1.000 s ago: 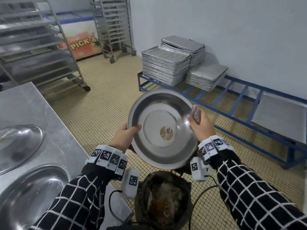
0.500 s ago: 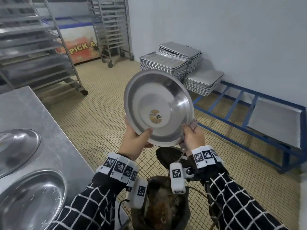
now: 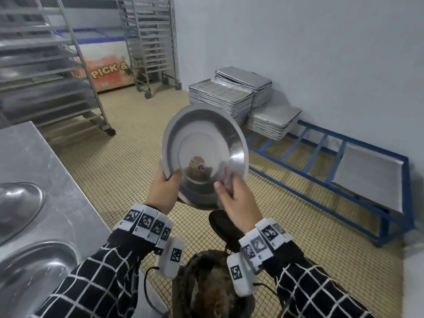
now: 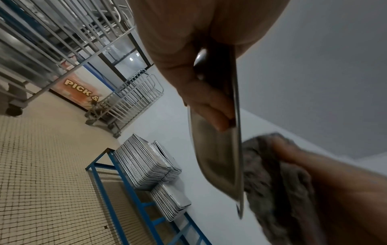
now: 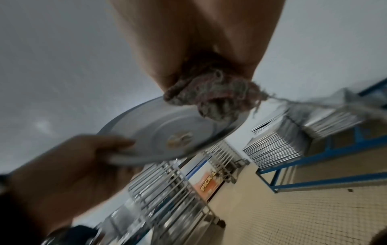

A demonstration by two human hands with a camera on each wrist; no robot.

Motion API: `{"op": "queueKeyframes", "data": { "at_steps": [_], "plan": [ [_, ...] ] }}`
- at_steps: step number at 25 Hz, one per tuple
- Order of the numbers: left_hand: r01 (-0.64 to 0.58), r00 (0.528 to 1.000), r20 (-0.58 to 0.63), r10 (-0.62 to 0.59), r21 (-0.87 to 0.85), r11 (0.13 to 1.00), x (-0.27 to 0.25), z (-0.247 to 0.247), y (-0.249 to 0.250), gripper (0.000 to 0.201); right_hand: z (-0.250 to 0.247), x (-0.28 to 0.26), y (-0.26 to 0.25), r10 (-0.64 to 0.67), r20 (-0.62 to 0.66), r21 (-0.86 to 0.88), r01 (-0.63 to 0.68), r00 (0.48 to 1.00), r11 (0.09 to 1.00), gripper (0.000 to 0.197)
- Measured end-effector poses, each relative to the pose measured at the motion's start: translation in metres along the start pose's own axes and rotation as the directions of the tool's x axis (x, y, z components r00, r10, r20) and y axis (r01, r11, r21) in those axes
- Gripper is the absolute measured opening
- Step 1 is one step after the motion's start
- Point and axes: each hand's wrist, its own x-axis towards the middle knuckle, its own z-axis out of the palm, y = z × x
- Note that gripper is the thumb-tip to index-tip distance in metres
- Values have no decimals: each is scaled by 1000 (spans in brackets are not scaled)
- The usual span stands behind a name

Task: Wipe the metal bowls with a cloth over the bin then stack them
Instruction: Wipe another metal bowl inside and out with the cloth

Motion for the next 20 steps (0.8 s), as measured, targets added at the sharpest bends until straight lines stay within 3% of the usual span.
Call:
{"op": "queueKeyframes", "data": {
  "at_steps": [2, 4, 8, 10, 13, 15, 17, 20],
  "plan": [
    [-49, 999, 15, 50, -62, 997, -1, 4, 4, 27, 27, -7, 1, -191, 163, -186, 221, 968, 958, 45],
    [-93, 995, 25, 96, -95, 991, -1, 6, 9, 15, 43, -15, 9, -324, 231, -312, 385, 918, 869, 54],
    [-121, 992, 34, 125, -90, 989, 3, -1, 11, 15, 23, -5, 39, -250, 192, -613, 315, 949, 725, 58],
    [-133, 990, 36, 136, -85, 987, 7, -3, 8, 13, 19, -1, 41, -213, 173, -645, 274, 962, 713, 61],
    [-172, 984, 33, 175, -79, 982, 8, 1, 7, 15, 41, -7, 15, -248, 181, -356, 299, 952, 885, 54],
    [-176, 983, 28, 179, -103, 979, 8, 3, 7, 14, 51, -13, 6, -277, 145, -224, 304, 950, 926, 50],
    [-164, 986, -7, 164, -111, 980, 9, 1, 8, 13, 45, -13, 13, -290, 126, -387, 317, 949, 866, 52],
    [-147, 989, -31, 144, -103, 984, 13, -6, 10, 13, 17, -2, 37, -210, 134, -726, 240, 969, 644, 57]
  ]
}}
